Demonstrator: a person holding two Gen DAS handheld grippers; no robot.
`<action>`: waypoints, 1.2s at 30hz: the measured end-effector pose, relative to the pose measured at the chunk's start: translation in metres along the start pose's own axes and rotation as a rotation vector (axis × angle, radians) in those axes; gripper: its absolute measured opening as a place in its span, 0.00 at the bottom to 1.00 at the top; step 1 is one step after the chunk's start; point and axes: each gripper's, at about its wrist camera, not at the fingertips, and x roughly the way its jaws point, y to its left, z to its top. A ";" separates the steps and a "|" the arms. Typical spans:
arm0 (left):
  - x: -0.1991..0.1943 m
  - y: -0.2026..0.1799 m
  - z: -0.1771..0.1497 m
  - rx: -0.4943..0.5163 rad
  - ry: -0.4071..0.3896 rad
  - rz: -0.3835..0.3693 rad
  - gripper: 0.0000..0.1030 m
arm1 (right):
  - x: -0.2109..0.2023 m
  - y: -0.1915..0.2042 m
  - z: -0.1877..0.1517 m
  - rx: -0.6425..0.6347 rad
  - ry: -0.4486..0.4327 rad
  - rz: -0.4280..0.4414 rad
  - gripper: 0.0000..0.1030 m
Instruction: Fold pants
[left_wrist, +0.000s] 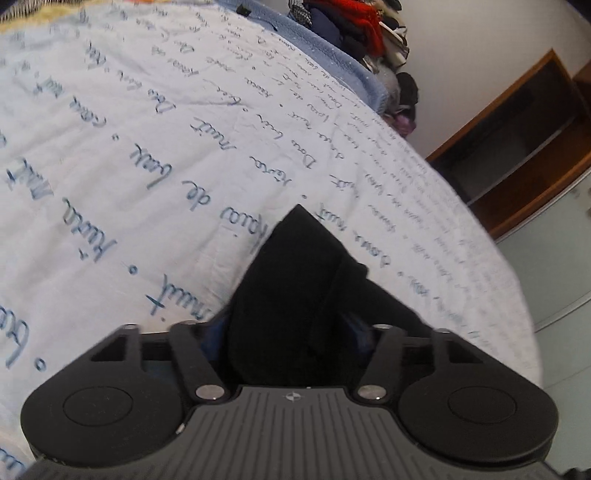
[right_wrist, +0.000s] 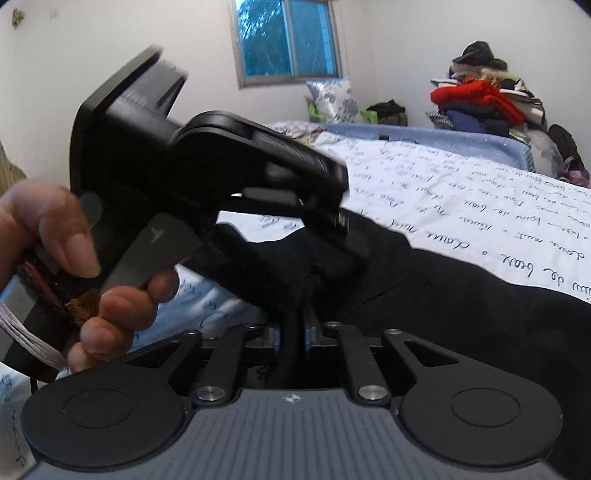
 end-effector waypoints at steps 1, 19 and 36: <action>0.000 -0.003 -0.001 0.036 0.000 0.011 0.44 | -0.002 0.001 -0.001 -0.003 -0.007 -0.008 0.19; -0.081 -0.153 -0.049 0.418 -0.161 -0.078 0.14 | -0.228 -0.092 -0.077 0.617 -0.245 0.067 0.74; -0.011 -0.267 -0.240 0.841 -0.066 -0.128 0.16 | -0.253 -0.232 -0.154 1.305 -0.123 0.349 0.90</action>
